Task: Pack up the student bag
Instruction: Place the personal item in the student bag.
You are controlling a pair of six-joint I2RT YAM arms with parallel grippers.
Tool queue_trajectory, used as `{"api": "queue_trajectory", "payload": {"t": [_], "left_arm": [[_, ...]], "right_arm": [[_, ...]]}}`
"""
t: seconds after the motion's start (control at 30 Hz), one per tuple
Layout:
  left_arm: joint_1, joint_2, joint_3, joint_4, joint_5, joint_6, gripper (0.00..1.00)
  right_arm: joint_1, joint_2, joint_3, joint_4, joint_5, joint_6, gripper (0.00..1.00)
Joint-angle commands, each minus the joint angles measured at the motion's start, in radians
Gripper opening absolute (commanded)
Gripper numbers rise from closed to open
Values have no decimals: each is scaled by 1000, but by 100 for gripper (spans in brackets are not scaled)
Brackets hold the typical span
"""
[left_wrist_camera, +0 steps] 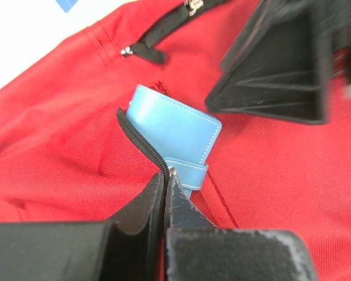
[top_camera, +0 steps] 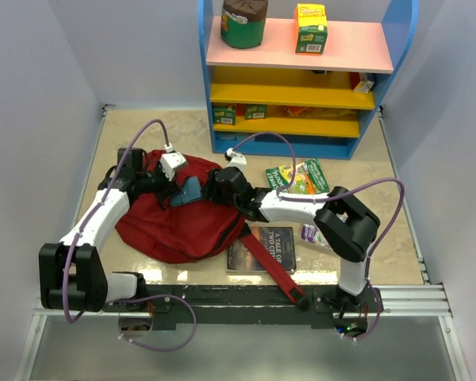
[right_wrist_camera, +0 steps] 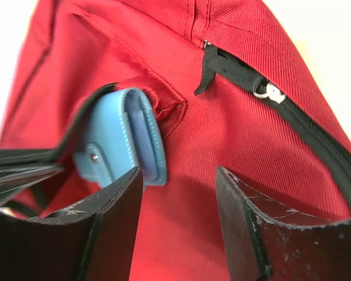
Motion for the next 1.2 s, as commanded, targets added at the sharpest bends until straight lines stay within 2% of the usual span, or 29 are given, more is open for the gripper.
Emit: {"api": "queue_trajectory", "payload": {"t": [0.0,0.07,0.1,0.13,0.17,0.33,0.53,0.73,0.83,0.87,0.9,0.93,1.07,1.1,1.17], "left_arm": [[4,-37,56,36,71,-35,0],[6,-36,51,48,74,-37,0],[6,-34,47,51,77,-37,0],[6,-34,40,65,79,-37,0],[6,-31,36,75,82,-48,0],[6,0,43,100,117,-72,0],[4,15,53,132,201,-98,0],[6,27,39,109,267,-49,0],[12,20,36,94,286,-22,0],[13,12,34,95,292,-22,0],[13,9,34,95,295,-19,0],[13,9,34,92,301,-9,0],[13,18,65,-12,343,67,0],[13,15,72,-56,341,84,0],[26,-3,71,-79,329,124,0]], "right_arm": [[-7,52,79,40,-38,-91,51],[-6,68,81,89,-73,-105,38],[-4,69,81,135,-92,-105,21],[7,72,83,154,-96,-102,15],[10,78,92,157,-101,-89,10],[48,152,198,129,-132,-69,0],[100,233,340,119,-156,-53,0],[97,207,307,250,-182,-24,0],[90,180,259,234,-181,17,0],[86,174,221,255,-190,34,1],[85,170,196,295,-191,43,9],[83,175,181,322,-192,68,12],[34,218,205,352,-196,102,19],[7,213,193,367,-207,108,24],[-18,174,119,384,-202,116,25]]}}
